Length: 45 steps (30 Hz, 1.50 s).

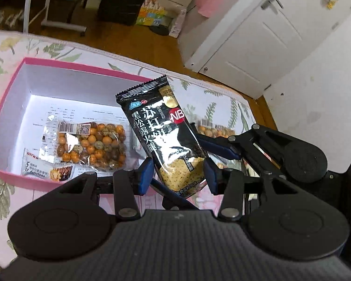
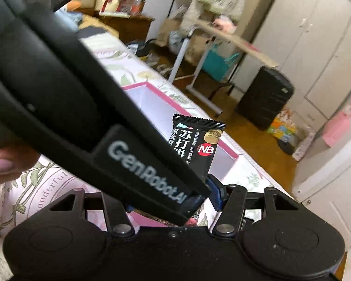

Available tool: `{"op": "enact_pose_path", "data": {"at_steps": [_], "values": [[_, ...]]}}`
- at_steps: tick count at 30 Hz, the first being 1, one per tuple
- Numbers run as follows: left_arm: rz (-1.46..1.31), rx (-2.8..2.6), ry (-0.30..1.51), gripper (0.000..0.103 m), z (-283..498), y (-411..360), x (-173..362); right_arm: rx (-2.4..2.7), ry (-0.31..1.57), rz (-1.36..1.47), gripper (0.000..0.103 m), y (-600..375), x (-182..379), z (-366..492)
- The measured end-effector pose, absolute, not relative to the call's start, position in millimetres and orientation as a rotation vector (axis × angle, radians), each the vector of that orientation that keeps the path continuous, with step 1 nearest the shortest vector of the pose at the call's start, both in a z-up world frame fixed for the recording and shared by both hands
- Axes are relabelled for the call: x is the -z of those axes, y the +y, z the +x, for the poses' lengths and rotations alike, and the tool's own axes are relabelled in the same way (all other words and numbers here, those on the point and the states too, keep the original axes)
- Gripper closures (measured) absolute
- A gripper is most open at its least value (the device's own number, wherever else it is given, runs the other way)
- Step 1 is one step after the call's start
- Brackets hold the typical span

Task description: Organize snacks

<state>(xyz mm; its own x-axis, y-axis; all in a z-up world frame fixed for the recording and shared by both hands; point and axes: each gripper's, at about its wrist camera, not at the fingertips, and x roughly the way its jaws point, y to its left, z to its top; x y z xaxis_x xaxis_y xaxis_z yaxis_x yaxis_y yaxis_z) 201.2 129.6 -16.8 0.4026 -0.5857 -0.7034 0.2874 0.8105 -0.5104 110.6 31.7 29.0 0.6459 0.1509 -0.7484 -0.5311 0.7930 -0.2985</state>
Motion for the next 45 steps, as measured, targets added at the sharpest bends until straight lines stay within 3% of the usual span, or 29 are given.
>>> {"op": "enact_pose_path", "data": {"at_steps": [12, 17, 31, 40, 43, 45], "values": [[-0.549, 0.418, 1.071, 0.059, 254, 161, 93, -0.57, 0.871, -0.552, 0.04, 50, 19, 182], [-0.551, 0.364, 1.093, 0.047, 263, 157, 120, -0.619, 0.831, -0.583, 0.031, 50, 48, 188], [-0.329, 0.385, 0.833, 0.043, 206, 123, 32, -0.387, 0.809, -0.163, 0.027, -111, -22, 137], [-0.25, 0.497, 0.852, 0.044, 173, 58, 38, -0.286, 0.768, 0.014, 0.028, -181, -21, 97], [-0.214, 0.517, 0.883, 0.049, 166, 35, 50, -0.306, 0.765, -0.049, 0.033, -185, 2, 98], [-0.171, 0.561, 0.899, 0.057, 161, 17, 57, -0.312, 0.78, -0.128, 0.043, -188, 11, 93]]}}
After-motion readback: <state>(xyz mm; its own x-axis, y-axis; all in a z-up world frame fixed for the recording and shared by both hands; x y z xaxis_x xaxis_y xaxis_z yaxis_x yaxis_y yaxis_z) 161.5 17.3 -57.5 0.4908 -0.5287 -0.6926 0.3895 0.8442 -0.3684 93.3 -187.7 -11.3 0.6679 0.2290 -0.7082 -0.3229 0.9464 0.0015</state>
